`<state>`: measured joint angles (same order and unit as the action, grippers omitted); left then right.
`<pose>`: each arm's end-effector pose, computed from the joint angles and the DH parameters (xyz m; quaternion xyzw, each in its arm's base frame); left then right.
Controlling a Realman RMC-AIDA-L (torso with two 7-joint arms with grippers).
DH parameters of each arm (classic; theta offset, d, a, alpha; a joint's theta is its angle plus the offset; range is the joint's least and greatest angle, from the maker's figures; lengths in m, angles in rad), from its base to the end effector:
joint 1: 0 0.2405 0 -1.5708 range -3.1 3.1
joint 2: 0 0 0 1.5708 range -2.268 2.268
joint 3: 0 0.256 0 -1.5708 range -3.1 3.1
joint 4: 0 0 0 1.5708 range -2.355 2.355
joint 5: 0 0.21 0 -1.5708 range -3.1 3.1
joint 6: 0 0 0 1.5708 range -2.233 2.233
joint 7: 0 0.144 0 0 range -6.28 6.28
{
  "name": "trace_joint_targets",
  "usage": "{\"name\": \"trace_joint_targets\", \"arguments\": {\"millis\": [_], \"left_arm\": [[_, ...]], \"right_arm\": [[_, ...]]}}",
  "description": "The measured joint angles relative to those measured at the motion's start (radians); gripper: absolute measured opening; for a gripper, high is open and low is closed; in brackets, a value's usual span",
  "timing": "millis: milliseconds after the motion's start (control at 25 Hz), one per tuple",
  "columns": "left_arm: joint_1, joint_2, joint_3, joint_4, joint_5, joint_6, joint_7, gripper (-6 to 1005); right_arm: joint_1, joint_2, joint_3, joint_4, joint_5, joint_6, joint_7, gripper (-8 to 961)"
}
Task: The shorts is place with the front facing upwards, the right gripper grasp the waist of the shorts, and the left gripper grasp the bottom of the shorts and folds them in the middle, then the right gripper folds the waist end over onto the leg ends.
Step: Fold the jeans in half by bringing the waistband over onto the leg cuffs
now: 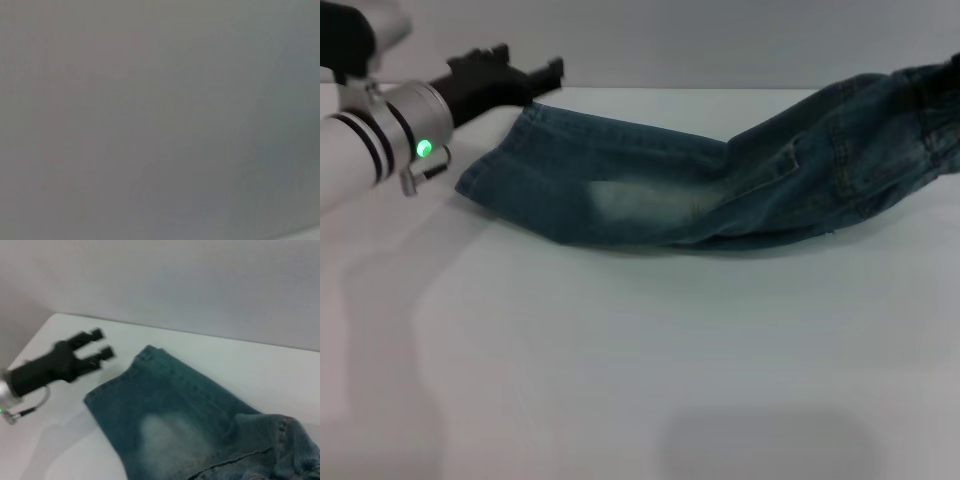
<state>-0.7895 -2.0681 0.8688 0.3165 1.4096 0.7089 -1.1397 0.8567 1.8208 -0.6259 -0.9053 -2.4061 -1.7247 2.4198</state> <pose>-0.2402 0.4503 -0.0217 -0.8364 -0.2917 -0.2263 0.4051 0.1955 0.4176 0.1386 -0.8648 0.4742 0.0726 0.1483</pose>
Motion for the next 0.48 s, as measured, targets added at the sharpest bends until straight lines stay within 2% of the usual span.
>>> {"name": "trace_joint_targets", "arguments": {"millis": [240,480], "left_arm": [[-0.004,-0.009,0.096,-0.012,-0.005,-0.002,-0.004,837],[-0.019,-0.010,0.143,-0.051,-0.035,0.039,-0.011,836]], "right_arm": [[0.057,-0.005,-0.001,-0.002,-0.009,-0.045,0.013,22],[0.093,-0.001,-0.011,0.007,-0.010,-0.044,0.026,23]]}}
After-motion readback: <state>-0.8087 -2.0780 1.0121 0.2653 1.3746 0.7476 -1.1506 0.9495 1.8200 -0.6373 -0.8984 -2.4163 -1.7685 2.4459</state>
